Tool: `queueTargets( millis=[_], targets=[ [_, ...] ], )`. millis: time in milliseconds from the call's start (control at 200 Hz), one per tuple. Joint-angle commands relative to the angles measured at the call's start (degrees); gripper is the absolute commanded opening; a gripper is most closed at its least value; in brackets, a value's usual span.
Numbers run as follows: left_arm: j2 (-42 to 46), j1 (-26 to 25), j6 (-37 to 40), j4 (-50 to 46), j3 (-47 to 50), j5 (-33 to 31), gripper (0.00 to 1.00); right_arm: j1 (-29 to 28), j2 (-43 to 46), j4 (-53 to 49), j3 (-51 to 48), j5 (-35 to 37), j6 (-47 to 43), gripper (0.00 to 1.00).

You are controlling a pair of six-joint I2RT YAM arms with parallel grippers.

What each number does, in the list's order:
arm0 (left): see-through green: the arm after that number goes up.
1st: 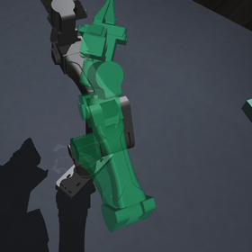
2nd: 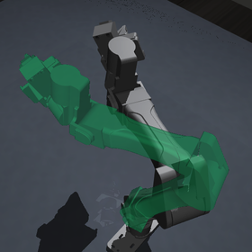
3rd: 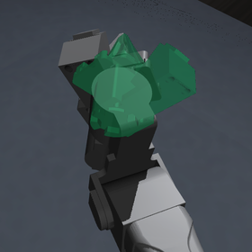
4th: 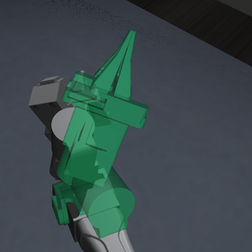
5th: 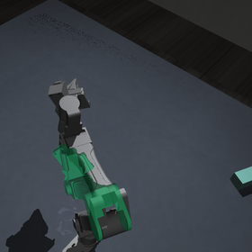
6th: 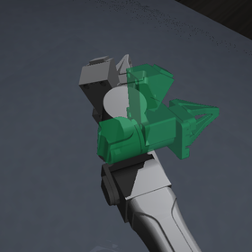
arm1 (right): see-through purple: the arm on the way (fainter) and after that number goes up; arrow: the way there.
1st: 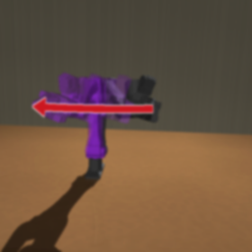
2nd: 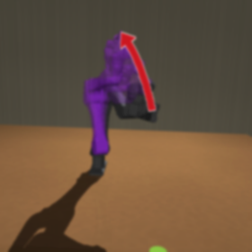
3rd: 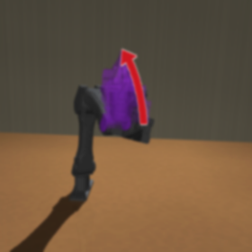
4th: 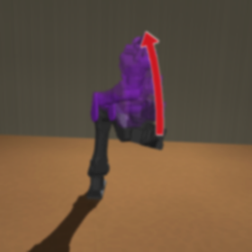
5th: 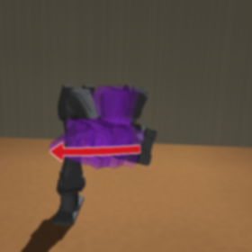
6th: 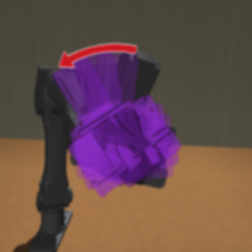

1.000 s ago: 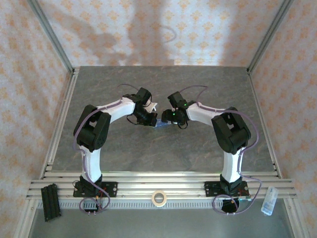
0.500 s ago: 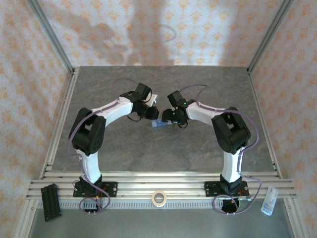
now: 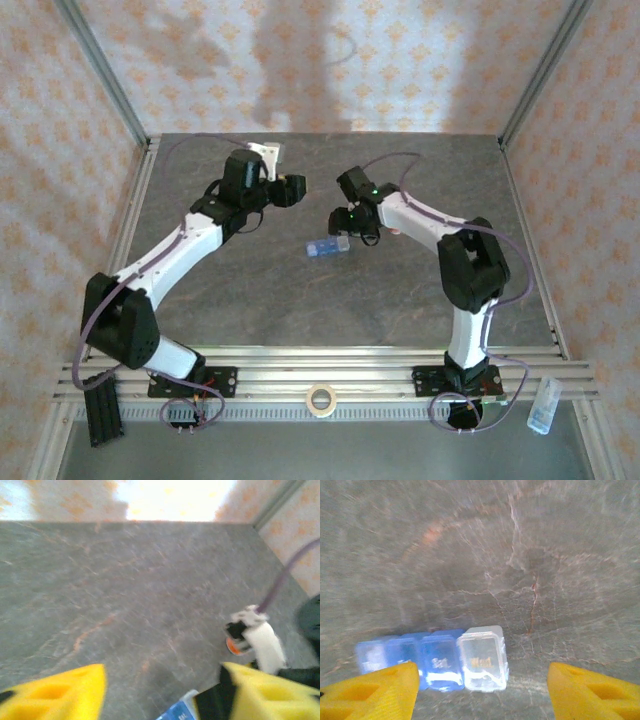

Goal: Sort the pills into containers

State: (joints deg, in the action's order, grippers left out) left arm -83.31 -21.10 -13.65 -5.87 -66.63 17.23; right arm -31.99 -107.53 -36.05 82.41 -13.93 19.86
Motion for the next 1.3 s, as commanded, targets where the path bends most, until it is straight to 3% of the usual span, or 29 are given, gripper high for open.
queueTargets(
  millis=[0, 135, 270, 455, 576, 671, 786, 951, 1106, 1296],
  targets=[
    [3.9, 1.4, 1.2, 5.5, 2.5, -7.2, 1.00, 2.2, 7.8, -4.2, 4.0, 3.0, -1.3, 0.71],
    [6.9, 2.5, 4.0, 6.3, 5.1, -13.7, 1.00, 6.2, 13.2, -5.3, 5.0, 3.5, -1.8, 0.77],
    [10.9, 2.6, 7.9, 14.8, 12.1, -23.0, 1.00, 11.6, 17.4, -6.3, 4.9, 4.6, -2.2, 0.81],
    [14.8, 3.6, 15.6, 24.1, 20.2, -30.6, 1.00, 20.3, 22.3, -4.6, 1.6, 5.3, -1.5, 0.85],
    [15.9, 5.5, 17.9, 25.4, 23.0, -32.1, 1.00, 24.6, 26.1, -0.9, -2.5, 9.8, -0.1, 0.91],
    [17.0, 6.6, 19.9, 33.2, 28.4, -34.2, 1.00, 26.9, 29.4, 2.8, -6.6, 15.9, 0.7, 1.00],
    [18.3, 9.0, 20.2, 42.7, 35.9, -34.7, 1.00, 28.1, 33.5, 10.5, -13.6, 24.6, -0.1, 1.00],
    [17.1, 11.9, 19.2, 40.7, 39.6, -35.2, 1.00, 29.5, 36.6, 21.3, -22.9, 33.6, -1.4, 1.00],
    [15.1, 12.8, 16.3, 41.1, 43.4, -36.3, 1.00, 29.5, 36.1, 27.2, -28.6, 37.1, -7.0, 1.00],
    [7.7, 12.8, 16.2, 49.6, 47.3, -38.2, 1.00, 29.6, 35.8, 36.8, -37.4, 36.7, -11.5, 1.00]
  ],
)
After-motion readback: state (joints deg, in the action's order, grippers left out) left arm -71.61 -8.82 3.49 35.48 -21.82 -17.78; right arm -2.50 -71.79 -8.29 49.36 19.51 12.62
